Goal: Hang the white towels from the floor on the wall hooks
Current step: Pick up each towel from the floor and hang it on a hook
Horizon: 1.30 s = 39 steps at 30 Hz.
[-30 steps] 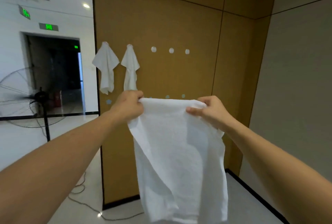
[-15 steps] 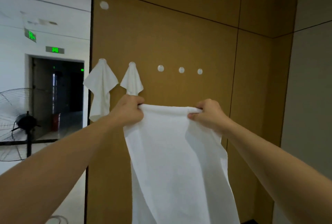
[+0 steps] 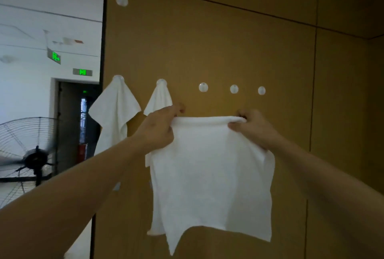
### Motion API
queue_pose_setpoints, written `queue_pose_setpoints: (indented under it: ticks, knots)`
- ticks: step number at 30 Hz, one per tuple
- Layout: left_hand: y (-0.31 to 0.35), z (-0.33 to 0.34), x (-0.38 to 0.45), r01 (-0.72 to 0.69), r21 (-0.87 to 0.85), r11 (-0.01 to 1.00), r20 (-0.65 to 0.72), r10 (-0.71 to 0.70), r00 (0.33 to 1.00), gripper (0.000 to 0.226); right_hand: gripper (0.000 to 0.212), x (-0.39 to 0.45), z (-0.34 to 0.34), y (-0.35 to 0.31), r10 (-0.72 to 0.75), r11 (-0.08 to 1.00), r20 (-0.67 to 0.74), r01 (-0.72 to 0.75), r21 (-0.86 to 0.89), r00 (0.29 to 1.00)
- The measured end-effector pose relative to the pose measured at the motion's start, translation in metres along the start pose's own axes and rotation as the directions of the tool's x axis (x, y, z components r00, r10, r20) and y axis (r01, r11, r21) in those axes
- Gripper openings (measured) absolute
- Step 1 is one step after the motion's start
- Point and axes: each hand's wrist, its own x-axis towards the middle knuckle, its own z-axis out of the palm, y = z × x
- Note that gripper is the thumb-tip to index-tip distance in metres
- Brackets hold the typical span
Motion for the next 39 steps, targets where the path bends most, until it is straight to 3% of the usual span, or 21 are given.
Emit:
queue_pose_setpoints:
  ticks: [2,7,17,19,22,26,29,32,36,37,39]
  knots:
    - [-0.017,0.015,0.018,-0.094,0.113,0.989,0.049,0.089,0.995,0.072,0.009,0.03,0.006,0.017,-0.064,0.996,-0.042,0.066,0.059,0.997]
    - [-0.055,0.063,0.074,-0.276,0.424,0.863,0.243,0.185,0.952,0.086,0.023,0.11,0.026,0.065,-0.234,0.959,-0.204,0.26,0.112,0.951]
    - [-0.117,0.127,0.199,-0.095,0.518,0.85,0.171,0.006,0.985,0.093,0.033,0.255,0.05,0.142,-0.535,0.811,-0.2,0.565,0.152,0.821]
    - [-0.13,0.134,0.217,-0.125,0.565,0.815,0.18,0.026,0.983,0.093,0.033,0.277,0.051,0.155,-0.584,0.795,-0.157,0.6,0.087,0.796]
    - [-0.142,0.144,0.24,-0.155,0.623,0.767,0.192,0.042,0.98,0.091,0.03,0.308,0.055,0.171,-0.661,0.745,-0.038,0.649,-0.157,0.749]
    - [-0.15,0.156,0.267,-0.124,0.681,0.722,0.127,0.051,0.991,0.077,0.027,0.354,0.063,0.178,-0.65,0.719,-0.038,0.598,-0.354,0.759]
    - [-0.15,0.167,0.283,-0.061,0.707,0.705,0.074,0.012,0.997,0.073,0.028,0.381,0.071,0.179,-0.599,0.757,-0.068,0.536,-0.375,0.798]
    - [-0.146,0.183,0.287,-0.023,0.693,0.721,0.057,-0.024,0.998,0.062,0.03,0.388,0.087,0.187,-0.476,0.855,-0.07,0.443,-0.27,0.877]
    - [-0.15,0.214,0.263,-0.04,0.702,0.711,0.095,-0.039,0.995,0.06,0.028,0.367,0.12,0.202,-0.36,0.928,-0.123,0.368,0.051,0.925]
    - [-0.152,0.218,0.26,-0.038,0.709,0.704,0.089,-0.037,0.995,0.063,0.027,0.363,0.125,0.205,-0.358,0.928,-0.132,0.368,0.061,0.924]
    - [-0.156,0.215,0.259,-0.069,0.729,0.681,0.085,0.01,0.996,0.062,0.029,0.36,0.125,0.21,-0.419,0.908,-0.126,0.411,-0.085,0.899]
